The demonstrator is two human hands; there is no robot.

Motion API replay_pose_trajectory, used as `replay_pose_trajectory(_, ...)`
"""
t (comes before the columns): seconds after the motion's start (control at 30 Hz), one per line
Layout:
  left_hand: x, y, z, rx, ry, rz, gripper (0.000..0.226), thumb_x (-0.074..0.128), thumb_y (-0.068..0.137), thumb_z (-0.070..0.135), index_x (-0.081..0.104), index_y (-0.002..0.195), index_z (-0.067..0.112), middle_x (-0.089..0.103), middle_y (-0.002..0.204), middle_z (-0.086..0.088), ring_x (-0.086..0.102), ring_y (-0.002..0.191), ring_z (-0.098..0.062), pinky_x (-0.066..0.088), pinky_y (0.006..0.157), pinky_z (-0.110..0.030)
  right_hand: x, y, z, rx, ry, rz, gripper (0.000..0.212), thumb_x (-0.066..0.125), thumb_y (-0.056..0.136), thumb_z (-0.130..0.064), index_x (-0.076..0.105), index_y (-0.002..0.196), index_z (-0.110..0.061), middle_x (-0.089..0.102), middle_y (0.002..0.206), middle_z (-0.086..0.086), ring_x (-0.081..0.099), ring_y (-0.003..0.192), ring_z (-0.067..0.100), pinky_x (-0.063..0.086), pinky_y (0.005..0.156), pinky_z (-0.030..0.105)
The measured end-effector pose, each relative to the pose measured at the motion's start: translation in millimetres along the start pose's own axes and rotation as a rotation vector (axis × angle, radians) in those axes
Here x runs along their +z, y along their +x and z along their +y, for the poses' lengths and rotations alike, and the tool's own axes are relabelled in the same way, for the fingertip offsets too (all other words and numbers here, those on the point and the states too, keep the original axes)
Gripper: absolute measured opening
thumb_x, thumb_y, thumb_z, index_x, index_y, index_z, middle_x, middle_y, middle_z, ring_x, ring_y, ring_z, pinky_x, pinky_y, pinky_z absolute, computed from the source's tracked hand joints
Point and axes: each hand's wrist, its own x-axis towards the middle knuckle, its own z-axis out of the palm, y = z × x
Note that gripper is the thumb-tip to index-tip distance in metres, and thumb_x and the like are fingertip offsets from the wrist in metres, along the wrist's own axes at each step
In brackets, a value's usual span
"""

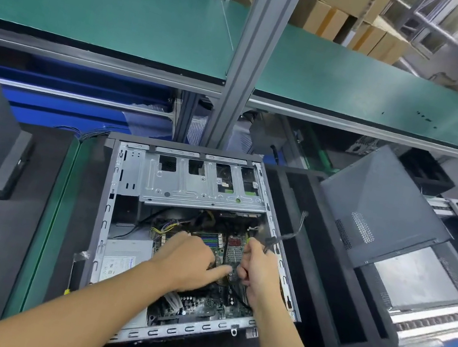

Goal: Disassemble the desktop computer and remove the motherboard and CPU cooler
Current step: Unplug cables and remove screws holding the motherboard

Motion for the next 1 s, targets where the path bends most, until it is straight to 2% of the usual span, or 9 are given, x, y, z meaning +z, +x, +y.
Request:
replay_pose_trajectory(0.17, 4.8, 1.6, 5.1, 0.05, -0.223, -0.034, 0.055, 0.034, 0.097, 0.046, 0.041, 0.054, 0.013, 0.04, 0.05, 0.0, 0.038, 0.046, -0.015, 0.05, 0.065, -0.035, 9.4, -4.6, 2.5, 0.097, -0.563, -0.083, 0.034, 0.049, 0.098, -0.034, 0.056, 0.08, -0.005, 0.05, 0.042, 0.003, 0.042, 0.028, 0.014, 0.028, 0.034, 0.016)
replay_pose_trajectory(0.23, 5.8, 4.0, 4.1, 0.045, -0.241, 0.029, 0.042, 0.034, 0.099, 0.042, 0.048, 0.067, 0.021, 0.047, 0.072, 0.008, 0.045, 0.066, -0.009, 0.046, 0.071, -0.034, 11.8, -3.7, 3.5, 0.153, -0.722, -0.163, 0.039, 0.043, 0.102, -0.036, 0.052, 0.081, -0.004, 0.052, 0.043, 0.004, 0.038, 0.024, 0.012, 0.026, 0.033, 0.011)
replay_pose_trajectory(0.33, 4.7, 15.3, -2.8, -0.126, -0.22, 0.217, 0.024, 0.038, 0.1, 0.029, 0.061, 0.103, 0.024, 0.055, 0.105, 0.008, 0.051, 0.099, -0.013, 0.045, 0.09, -0.035, 16.4, -0.8, 4.3, 0.166, -0.92, -0.189, 0.041, 0.038, 0.104, -0.039, 0.049, 0.087, -0.003, 0.056, 0.048, 0.007, 0.039, 0.022, 0.012, 0.028, 0.033, 0.012)
replay_pose_trajectory(0.43, 0.3, 32.0, -13.2, -0.325, -0.131, 0.087, 0.028, 0.043, 0.097, 0.025, 0.06, 0.118, 0.018, 0.059, 0.118, -0.001, 0.054, 0.11, -0.023, 0.042, 0.094, -0.038, 22.2, -1.7, 3.3, 0.173, -0.984, -0.211, 0.038, 0.036, 0.105, -0.034, 0.05, 0.088, -0.003, 0.054, 0.042, 0.004, 0.043, 0.022, 0.009, 0.027, 0.031, 0.012)
replay_pose_trajectory(0.5, -4.2, 42.2, -16.6, -0.378, -0.063, 0.023, 0.025, 0.046, 0.095, 0.023, 0.062, 0.112, 0.014, 0.063, 0.115, -0.007, 0.058, 0.104, -0.028, 0.042, 0.082, -0.036, 23.9, -3.8, 1.1, 0.189, -0.98, -0.231, 0.035, 0.035, 0.105, -0.03, 0.05, 0.092, -0.002, 0.055, 0.043, 0.005, 0.044, 0.021, 0.008, 0.025, 0.029, 0.01)
replay_pose_trajectory(0.57, -8.0, 49.7, -16.2, -0.366, 0.077, -0.022, 0.019, 0.051, 0.091, 0.016, 0.066, 0.103, 0.014, 0.067, 0.107, -0.006, 0.063, 0.098, -0.027, 0.04, 0.073, -0.033, 24.3, -5.1, -1.3, 0.208, -0.954, -0.249, 0.032, 0.035, 0.105, -0.026, 0.049, 0.095, 0.0, 0.052, 0.036, 0.003, 0.044, 0.021, 0.008, 0.023, 0.028, 0.009)
replay_pose_trajectory(0.7, 5.5, 57.3, -13.3, -0.24, 0.345, -0.073, 0.029, 0.055, 0.089, 0.012, 0.066, 0.115, 0.02, 0.063, 0.117, 0.001, 0.056, 0.113, -0.023, 0.037, 0.084, -0.032, 24.5, -3.7, -0.6, 0.187, -0.966, -0.251, 0.031, 0.037, 0.104, -0.022, 0.054, 0.093, 0.002, 0.056, 0.047, 0.007, 0.048, 0.024, 0.009, 0.028, 0.029, 0.011)
replay_pose_trajectory(0.87, 5.1, 72.3, -17.6, -0.317, 0.285, -0.161, 0.031, 0.055, 0.086, -0.003, 0.066, 0.111, 0.012, 0.065, 0.115, -0.003, 0.064, 0.105, -0.025, 0.043, 0.071, -0.032, 26.9, -0.6, 4.1, 0.143, -0.974, -0.26, 0.028, 0.038, 0.1, -0.017, 0.055, 0.091, 0.003, 0.058, 0.055, 0.009, 0.057, 0.039, 0.018, 0.04, 0.043, 0.023)
replay_pose_trajectory(1.0, 5.8, 87.0, -21.8, -0.291, 0.231, -0.229, 0.028, 0.051, 0.09, -0.003, 0.062, 0.108, 0.015, 0.063, 0.117, -0.006, 0.061, 0.103, -0.027, 0.047, 0.079, -0.037, 26.5, 0.1, 2.9, 0.15, -0.977, -0.261, 0.027, 0.04, 0.1, -0.016, 0.055, 0.088, 0.003, 0.059, 0.059, 0.009, 0.059, 0.045, 0.021, 0.044, 0.05, 0.025)
